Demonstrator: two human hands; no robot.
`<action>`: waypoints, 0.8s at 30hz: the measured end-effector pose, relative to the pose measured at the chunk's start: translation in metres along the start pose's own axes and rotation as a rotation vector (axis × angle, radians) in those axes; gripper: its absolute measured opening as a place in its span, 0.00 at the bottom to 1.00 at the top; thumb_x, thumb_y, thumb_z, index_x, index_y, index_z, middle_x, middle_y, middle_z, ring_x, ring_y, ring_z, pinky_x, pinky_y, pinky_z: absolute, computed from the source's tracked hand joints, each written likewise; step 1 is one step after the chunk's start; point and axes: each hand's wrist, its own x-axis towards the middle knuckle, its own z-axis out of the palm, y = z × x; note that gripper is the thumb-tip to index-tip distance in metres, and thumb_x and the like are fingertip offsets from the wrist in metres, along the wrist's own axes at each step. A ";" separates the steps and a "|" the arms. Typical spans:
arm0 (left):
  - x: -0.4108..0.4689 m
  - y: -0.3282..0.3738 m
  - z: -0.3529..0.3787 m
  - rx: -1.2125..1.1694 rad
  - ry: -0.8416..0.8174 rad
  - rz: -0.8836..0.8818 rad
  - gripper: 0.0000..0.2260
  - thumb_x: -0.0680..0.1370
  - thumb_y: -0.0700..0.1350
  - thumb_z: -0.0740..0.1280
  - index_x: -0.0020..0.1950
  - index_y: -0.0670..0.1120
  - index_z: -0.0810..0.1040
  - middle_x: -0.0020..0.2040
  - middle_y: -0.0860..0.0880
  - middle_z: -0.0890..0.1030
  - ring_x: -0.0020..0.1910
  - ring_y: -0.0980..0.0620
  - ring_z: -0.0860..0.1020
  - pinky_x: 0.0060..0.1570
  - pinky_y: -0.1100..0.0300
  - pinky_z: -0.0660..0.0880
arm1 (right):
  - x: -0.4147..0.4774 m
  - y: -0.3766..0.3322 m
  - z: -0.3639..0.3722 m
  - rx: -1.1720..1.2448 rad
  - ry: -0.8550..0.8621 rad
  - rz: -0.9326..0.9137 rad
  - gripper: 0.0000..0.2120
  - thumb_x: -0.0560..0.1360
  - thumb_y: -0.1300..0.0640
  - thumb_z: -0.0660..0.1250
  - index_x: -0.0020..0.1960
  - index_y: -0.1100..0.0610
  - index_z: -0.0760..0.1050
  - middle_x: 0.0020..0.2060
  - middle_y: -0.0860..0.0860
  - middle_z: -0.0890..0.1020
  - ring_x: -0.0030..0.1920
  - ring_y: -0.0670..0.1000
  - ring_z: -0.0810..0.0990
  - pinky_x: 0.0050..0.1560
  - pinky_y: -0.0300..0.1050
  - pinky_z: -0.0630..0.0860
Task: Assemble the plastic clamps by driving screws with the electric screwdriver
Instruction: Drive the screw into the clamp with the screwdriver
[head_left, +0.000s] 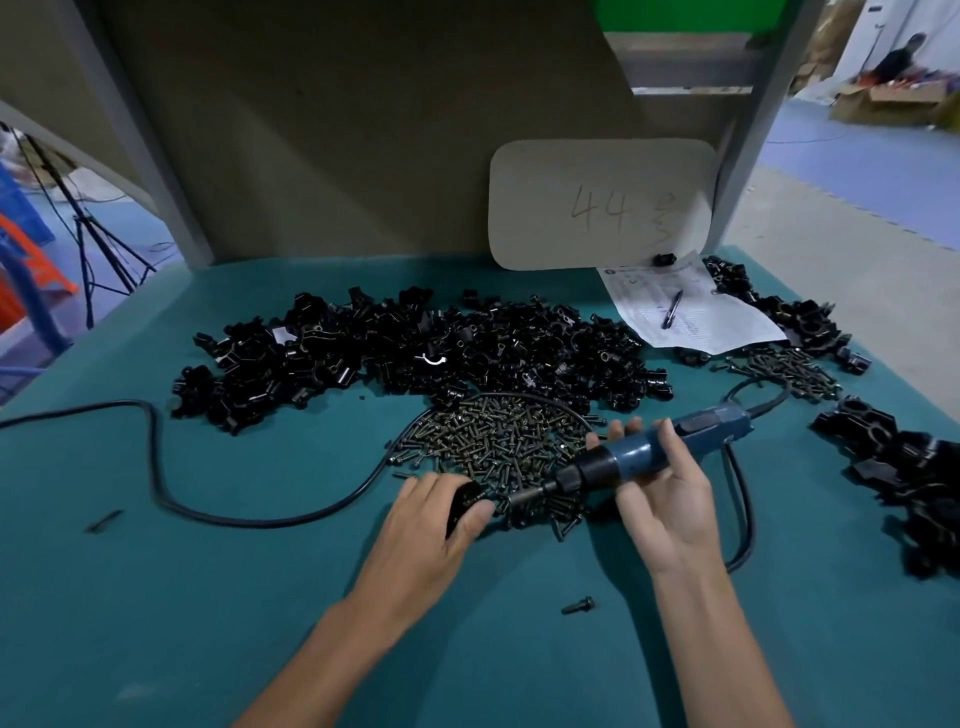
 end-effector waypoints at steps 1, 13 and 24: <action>0.000 0.000 0.000 0.020 -0.004 0.018 0.24 0.80 0.71 0.45 0.59 0.57 0.71 0.49 0.65 0.69 0.54 0.63 0.66 0.48 0.66 0.64 | 0.000 0.000 -0.001 0.001 0.001 0.007 0.13 0.75 0.53 0.70 0.55 0.56 0.70 0.43 0.52 0.80 0.50 0.53 0.81 0.66 0.62 0.76; -0.001 0.004 0.000 0.134 -0.107 0.103 0.26 0.80 0.69 0.46 0.63 0.54 0.72 0.49 0.62 0.67 0.49 0.60 0.62 0.47 0.65 0.63 | -0.002 0.002 0.001 0.005 0.018 -0.001 0.14 0.75 0.46 0.71 0.51 0.55 0.75 0.41 0.52 0.80 0.43 0.52 0.81 0.59 0.58 0.80; -0.003 0.013 -0.007 0.205 -0.109 0.143 0.26 0.81 0.67 0.47 0.62 0.51 0.72 0.49 0.58 0.68 0.48 0.56 0.63 0.49 0.60 0.68 | -0.002 -0.001 0.001 0.034 0.037 -0.006 0.12 0.74 0.50 0.71 0.52 0.54 0.72 0.41 0.52 0.79 0.44 0.52 0.80 0.56 0.53 0.78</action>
